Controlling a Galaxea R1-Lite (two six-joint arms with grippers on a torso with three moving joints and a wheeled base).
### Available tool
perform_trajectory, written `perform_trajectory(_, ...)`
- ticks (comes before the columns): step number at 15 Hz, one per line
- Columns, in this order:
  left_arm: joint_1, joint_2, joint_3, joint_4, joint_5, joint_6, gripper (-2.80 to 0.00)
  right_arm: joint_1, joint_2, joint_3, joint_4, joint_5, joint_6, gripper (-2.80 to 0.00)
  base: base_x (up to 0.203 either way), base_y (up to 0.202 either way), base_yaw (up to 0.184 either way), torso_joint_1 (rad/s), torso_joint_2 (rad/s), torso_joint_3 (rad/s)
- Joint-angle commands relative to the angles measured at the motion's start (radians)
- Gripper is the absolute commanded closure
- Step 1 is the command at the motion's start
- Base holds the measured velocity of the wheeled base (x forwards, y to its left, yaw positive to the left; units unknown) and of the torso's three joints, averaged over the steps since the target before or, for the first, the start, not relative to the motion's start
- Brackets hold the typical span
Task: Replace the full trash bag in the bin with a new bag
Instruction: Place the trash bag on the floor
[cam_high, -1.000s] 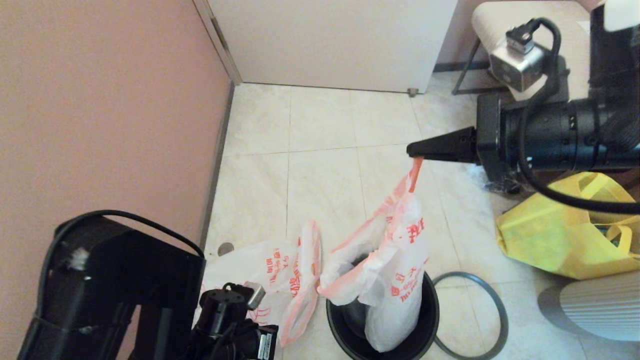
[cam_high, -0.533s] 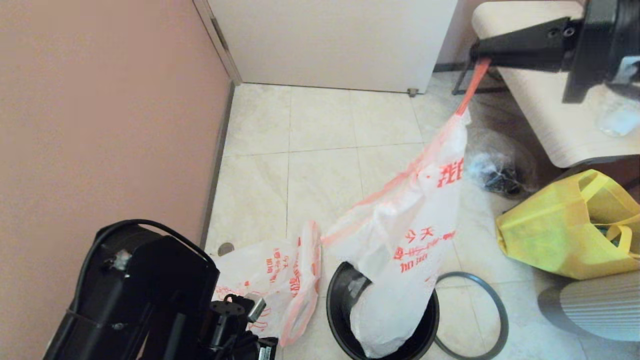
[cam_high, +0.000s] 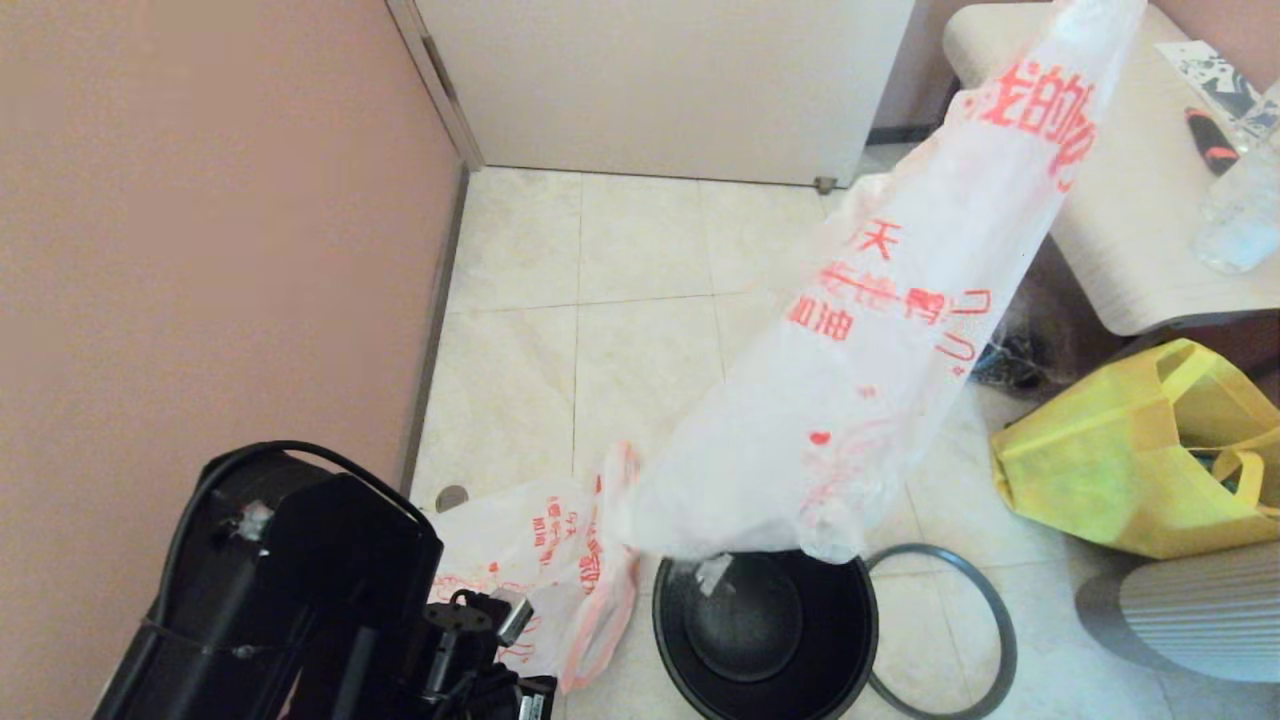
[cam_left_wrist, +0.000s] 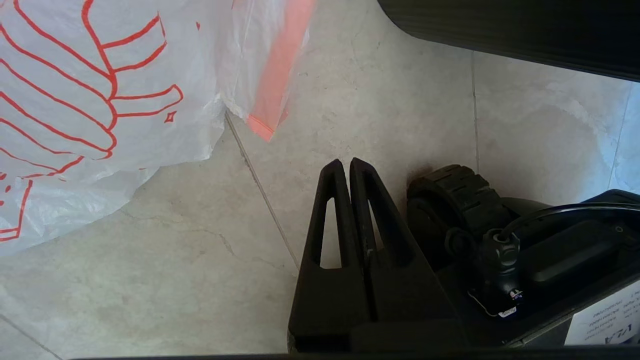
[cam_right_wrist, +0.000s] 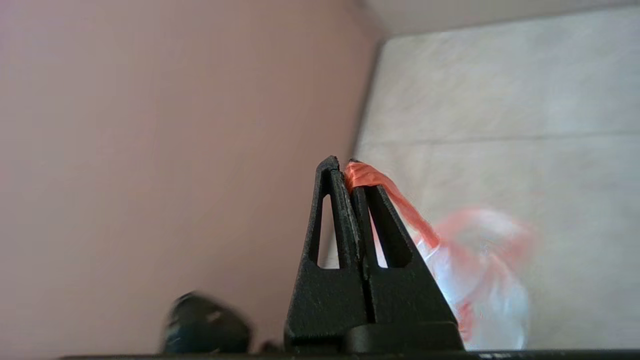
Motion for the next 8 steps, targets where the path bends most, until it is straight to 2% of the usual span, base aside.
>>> perform_trajectory(1,0.0,0.002,-0.001,-0.008,0.0,-0.001,0.0,-0.049,0.017,-0.006,-0.053,0.004,-0.008,0.0,0.0,0.0,0.0,0.0,0.0,0.0)
perform_trajectory(3,0.0,0.002,-0.001,-0.008,0.0,0.0,0.0,-0.087,0.016,-0.009,-0.103,0.004,-0.039,0.0,0.0,0.0,0.0,0.0,0.0,0.0)
perform_trajectory(8,0.0,0.007,-0.001,-0.008,0.0,0.0,0.0,-0.135,0.036,-0.003,-0.097,-0.008,-0.117,0.0,0.0,0.0,0.0,0.0,0.0,0.0)
